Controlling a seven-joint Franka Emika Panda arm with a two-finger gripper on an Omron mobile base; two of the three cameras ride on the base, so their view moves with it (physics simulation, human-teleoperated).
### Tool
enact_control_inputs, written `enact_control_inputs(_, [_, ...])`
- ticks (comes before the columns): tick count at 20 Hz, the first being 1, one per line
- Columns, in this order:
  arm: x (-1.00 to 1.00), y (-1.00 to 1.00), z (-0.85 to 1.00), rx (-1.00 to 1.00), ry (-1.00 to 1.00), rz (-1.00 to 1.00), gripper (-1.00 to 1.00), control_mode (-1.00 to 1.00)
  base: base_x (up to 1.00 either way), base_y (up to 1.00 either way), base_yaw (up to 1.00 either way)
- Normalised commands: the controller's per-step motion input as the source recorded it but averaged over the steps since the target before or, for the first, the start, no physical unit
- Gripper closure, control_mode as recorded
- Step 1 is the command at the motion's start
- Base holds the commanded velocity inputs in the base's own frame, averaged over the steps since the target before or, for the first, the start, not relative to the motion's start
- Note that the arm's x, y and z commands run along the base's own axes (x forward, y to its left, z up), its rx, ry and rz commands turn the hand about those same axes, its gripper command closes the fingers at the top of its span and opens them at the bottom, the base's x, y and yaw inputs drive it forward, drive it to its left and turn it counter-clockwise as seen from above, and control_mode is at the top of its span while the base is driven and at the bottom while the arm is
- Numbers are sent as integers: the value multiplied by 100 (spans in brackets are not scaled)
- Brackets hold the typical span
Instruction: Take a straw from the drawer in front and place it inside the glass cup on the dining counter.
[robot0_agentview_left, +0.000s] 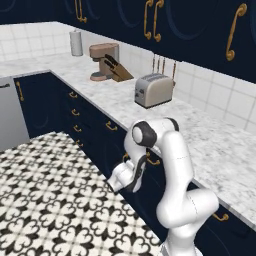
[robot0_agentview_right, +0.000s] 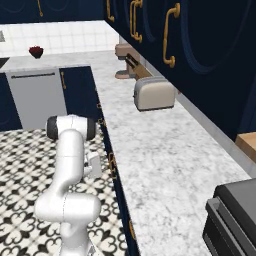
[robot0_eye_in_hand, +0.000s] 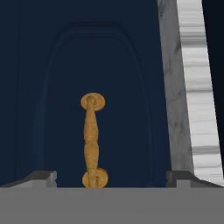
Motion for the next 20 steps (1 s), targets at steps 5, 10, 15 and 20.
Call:
enact_control_inputs(5, [32, -39, -12, 3, 4, 0, -100, -100, 0, 0, 0])
enact_control_inputs(10, [15, -41, -17, 4, 5, 0, -100, -100, 0, 0, 0])
enact_control_inputs(15, [24, -23, -26, 5, 4, 0, -100, -100, 0, 0, 0])
enact_control_inputs(20, [4, -7, -15, 7, 1, 0, 100, -100, 0, 0, 0])
